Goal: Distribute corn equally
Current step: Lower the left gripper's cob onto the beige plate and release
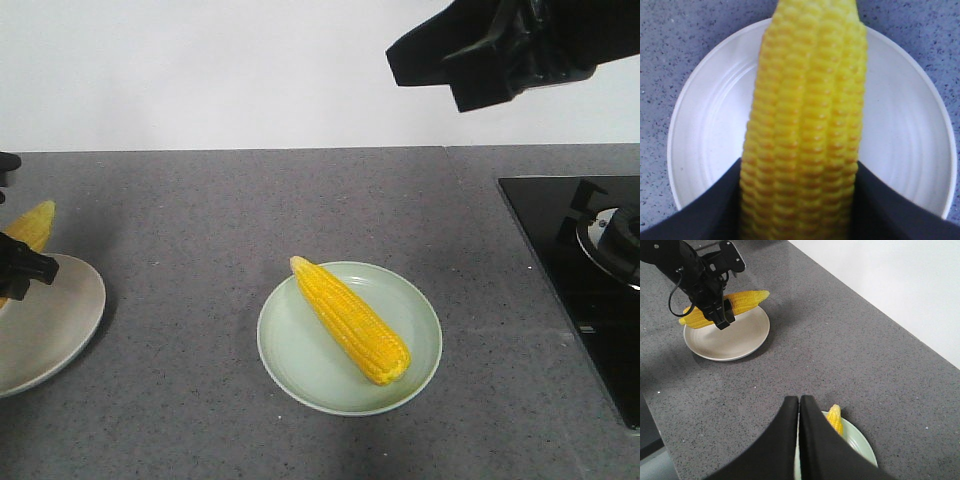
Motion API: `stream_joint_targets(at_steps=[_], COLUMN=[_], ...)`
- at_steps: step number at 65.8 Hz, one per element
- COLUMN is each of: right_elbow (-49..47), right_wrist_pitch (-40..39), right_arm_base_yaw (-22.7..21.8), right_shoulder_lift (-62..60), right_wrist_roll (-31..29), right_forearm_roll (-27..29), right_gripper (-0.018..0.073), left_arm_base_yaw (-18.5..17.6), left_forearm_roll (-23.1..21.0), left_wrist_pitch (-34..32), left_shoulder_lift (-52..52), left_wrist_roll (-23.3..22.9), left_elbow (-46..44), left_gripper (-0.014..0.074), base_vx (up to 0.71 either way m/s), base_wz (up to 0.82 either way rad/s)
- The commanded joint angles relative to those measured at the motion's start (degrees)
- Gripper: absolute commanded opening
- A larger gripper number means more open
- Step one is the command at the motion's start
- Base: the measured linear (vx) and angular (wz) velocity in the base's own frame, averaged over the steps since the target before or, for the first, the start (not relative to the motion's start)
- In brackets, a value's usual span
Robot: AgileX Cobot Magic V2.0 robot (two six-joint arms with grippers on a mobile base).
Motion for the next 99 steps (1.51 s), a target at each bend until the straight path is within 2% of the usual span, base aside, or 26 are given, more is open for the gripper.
stream_joint_targets(at_steps=[1, 14, 17, 42, 46, 50, 63, 74, 89, 99], right_elbow=[-1.4, -1.4, -1.4, -1.4, -1.4, -1.4, -1.4, -1.2, -1.2, -1.2], right_wrist_pitch=[-2.8, -2.5, -2.5, -2.5, -2.9, -4.3, -7.1, -10.9, -5.0, -3.7], right_arm_base_yaw=[0.0, 0.0, 0.0, 0.0, 0.0, 0.0, 0.0, -1.3, -3.2, -3.2], right_shoulder_lift=[-1.3, -1.3, -1.3, -1.3, -1.3, -1.3, -2.0, -2.1, -3.9, -8.3], right_wrist_roll=[-0.6, -0.6, -0.6, -0.6, -0.9, -0.9, 4.0, 9.1, 11.2, 9.5], right_forearm_roll=[1.1, 1.1, 1.1, 0.8, -0.5, -4.0, -14.9, -24.5, -22.7, -19.5], right_gripper=[-0.0011, -0.0011, -0.0011, -0.0009, -0.0009, -0.0009, -0.0009, -0.0009, -0.0008, -0.0008], left_arm_base_yaw=[0.0, 0.0, 0.0, 0.0, 0.0, 0.0, 0.0, 0.0, 0.0, 0.0], left_forearm_roll=[0.0, -0.1, -0.1, -0.1, -0.8, -1.9, -9.9, -19.2, -32.2, -41.0], left_wrist_pitch=[-0.5, 0.3, 0.4, 0.9, 0.4, -0.1, -0.9, -1.5, -0.3, -2.0], left_shoulder_lift=[-1.8, -1.8, -1.8, -1.8, -1.8, -1.8, -2.3, -4.6, -10.8, -18.9], left_wrist_roll=[-0.6, -0.9, -2.0, -2.0, -2.0, -2.0, 2.6, 9.4, 19.6, 26.6], left_elbow=[-1.2, -1.2, -1.2, -1.2, -1.2, -1.2, -1.2, -1.2, -0.5, 4.4], left_gripper=[0.0378, 0.0465, 0.0465, 0.0464, 0.0464, 0.0464, 0.0426, 0.0284, -0.0007, -0.0008], base_vx=[0.0, 0.0, 0.0, 0.0, 0.0, 0.0, 0.0, 0.0, 0.0, 0.0], base_wz=[0.0, 0.0, 0.0, 0.0, 0.0, 0.0, 0.0, 0.0, 0.0, 0.0])
